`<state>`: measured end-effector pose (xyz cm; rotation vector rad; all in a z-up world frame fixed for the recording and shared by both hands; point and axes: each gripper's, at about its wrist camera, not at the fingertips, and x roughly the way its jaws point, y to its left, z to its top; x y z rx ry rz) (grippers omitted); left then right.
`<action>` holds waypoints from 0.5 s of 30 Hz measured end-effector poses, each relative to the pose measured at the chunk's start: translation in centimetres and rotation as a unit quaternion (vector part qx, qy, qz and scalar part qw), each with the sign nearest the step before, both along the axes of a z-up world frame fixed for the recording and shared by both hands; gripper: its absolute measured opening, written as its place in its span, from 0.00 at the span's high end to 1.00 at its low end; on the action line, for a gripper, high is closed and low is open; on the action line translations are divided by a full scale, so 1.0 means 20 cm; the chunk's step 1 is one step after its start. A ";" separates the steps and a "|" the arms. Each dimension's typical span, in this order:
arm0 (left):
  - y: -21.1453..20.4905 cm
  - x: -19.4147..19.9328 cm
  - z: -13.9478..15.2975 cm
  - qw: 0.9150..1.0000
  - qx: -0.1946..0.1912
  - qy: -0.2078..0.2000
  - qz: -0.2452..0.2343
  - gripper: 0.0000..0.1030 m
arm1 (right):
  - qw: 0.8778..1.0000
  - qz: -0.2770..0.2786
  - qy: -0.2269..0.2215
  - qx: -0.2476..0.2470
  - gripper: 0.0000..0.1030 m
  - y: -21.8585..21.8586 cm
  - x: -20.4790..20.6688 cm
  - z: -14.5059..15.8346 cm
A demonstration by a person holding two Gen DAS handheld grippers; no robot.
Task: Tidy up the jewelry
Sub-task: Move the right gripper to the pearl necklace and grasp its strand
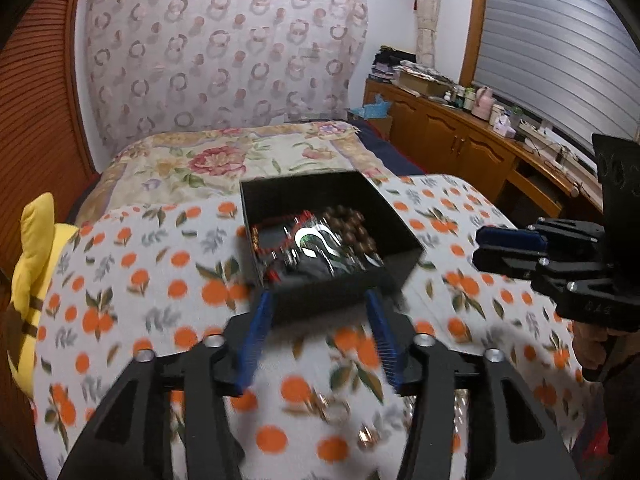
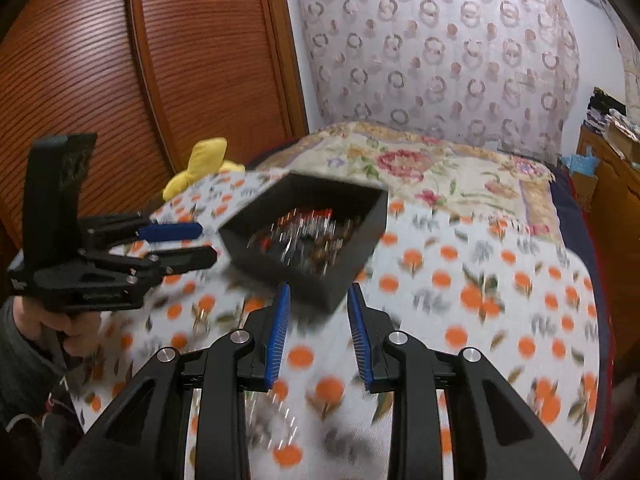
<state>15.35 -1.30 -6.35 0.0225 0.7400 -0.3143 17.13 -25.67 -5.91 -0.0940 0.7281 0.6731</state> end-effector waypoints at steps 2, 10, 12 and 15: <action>-0.01 -0.07 -0.01 1.000 0.000 -0.002 -0.004 0.39 | 1.000 0.000 0.008 -0.006 0.69 0.00 -0.07 -0.04; -0.02 -0.24 -0.07 1.000 0.001 0.002 -0.007 0.27 | 0.999 0.007 0.033 -0.025 0.69 0.00 -0.24 -0.16; -0.01 -0.28 -0.08 1.000 0.000 0.004 -0.006 0.27 | 0.999 0.014 0.039 -0.032 0.69 0.01 -0.27 -0.18; 0.01 -0.32 -0.10 1.000 -0.001 0.007 -0.003 0.27 | 0.997 0.025 0.047 -0.047 0.69 0.03 -0.30 -0.22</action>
